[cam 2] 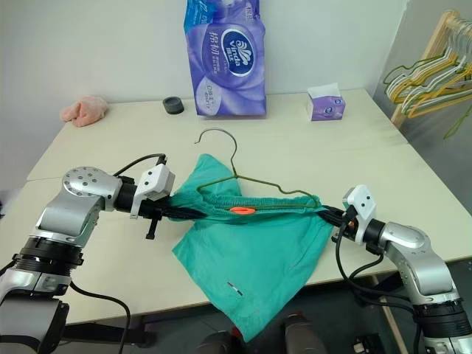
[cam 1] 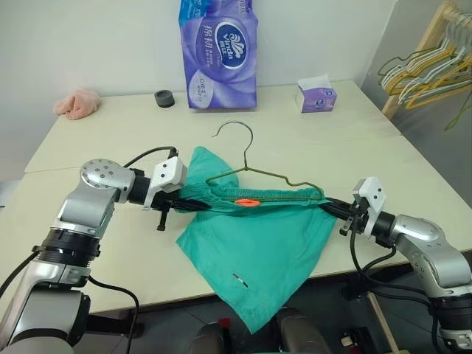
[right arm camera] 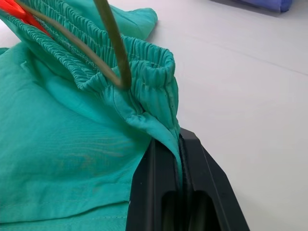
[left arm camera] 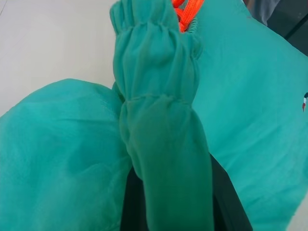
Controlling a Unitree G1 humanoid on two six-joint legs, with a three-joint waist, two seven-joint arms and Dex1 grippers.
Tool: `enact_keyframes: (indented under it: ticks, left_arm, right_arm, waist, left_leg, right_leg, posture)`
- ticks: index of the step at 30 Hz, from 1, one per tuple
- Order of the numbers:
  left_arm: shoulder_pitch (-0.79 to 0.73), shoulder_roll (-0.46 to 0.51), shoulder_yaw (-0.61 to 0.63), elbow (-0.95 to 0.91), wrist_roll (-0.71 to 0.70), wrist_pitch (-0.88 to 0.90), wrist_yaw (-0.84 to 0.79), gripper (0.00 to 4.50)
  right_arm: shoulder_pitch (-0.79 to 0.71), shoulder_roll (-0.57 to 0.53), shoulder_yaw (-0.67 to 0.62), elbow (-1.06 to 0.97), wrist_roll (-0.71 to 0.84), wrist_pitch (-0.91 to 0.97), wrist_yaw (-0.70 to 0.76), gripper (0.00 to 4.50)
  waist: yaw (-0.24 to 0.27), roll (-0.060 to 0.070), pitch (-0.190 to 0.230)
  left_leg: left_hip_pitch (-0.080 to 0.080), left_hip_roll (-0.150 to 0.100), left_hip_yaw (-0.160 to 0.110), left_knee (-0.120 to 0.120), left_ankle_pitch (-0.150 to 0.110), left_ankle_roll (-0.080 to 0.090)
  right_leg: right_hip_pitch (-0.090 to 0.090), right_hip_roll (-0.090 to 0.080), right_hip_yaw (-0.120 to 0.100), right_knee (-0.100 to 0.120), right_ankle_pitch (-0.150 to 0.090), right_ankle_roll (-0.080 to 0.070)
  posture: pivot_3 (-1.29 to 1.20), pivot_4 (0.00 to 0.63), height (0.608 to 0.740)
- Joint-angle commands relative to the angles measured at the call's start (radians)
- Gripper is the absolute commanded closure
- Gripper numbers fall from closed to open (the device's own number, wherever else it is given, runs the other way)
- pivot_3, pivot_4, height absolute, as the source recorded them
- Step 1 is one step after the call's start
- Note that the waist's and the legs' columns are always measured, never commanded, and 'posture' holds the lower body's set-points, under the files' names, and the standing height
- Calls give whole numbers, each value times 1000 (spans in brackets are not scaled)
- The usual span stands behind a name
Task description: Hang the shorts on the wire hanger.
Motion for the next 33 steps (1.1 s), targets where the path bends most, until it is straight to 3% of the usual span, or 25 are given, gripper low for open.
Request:
enact_keyframes:
  ticks: [1, 10, 20, 33]
  left_arm:
    - [-8, 53, 35, 42, 36, -22, 17, 4500]
    - [1, 36, 51, 9, -19, 41, 36, 4500]
    - [37, 33, 73, -54, -75, 127, 70, 4500]
    - [64, 41, 79, -93, -129, 183, 115, 4500]
  right_arm:
    - [18, -31, -107, 25, 0, -2, -22, 4457]
    - [16, 3, -118, 25, 14, -5, -74, 4457]
    - [6, 92, -136, 71, -39, -132, -187, 4457]
    - [62, 98, -141, 72, -29, -196, -186, 4457]
  waist:
    - [0, 0, 0]
    - [-1, 0, 0]
    - [0, 0, 0]
    - [-1, 0, 0]
  left_leg:
    - [0, 0, 0, 0, 0, 0]
    - [0, 0, 0, 0, 0, 0]
    - [0, 0, 0, 0, 0, 0]
    - [1, 0, 0, 0, 0, 0]
  right_leg:
    - [0, 0, 0, 0, 0, 0]
    - [0, 0, 0, 0, 0, 0]
    - [0, 0, 0, 0, 0, 0]
    - [0, 0, 1, 1, 0, 0]
  posture:
    - [-205, 102, 740]
    - [-210, 103, 740]
    - [-203, 99, 740]
    - [-208, 101, 740]
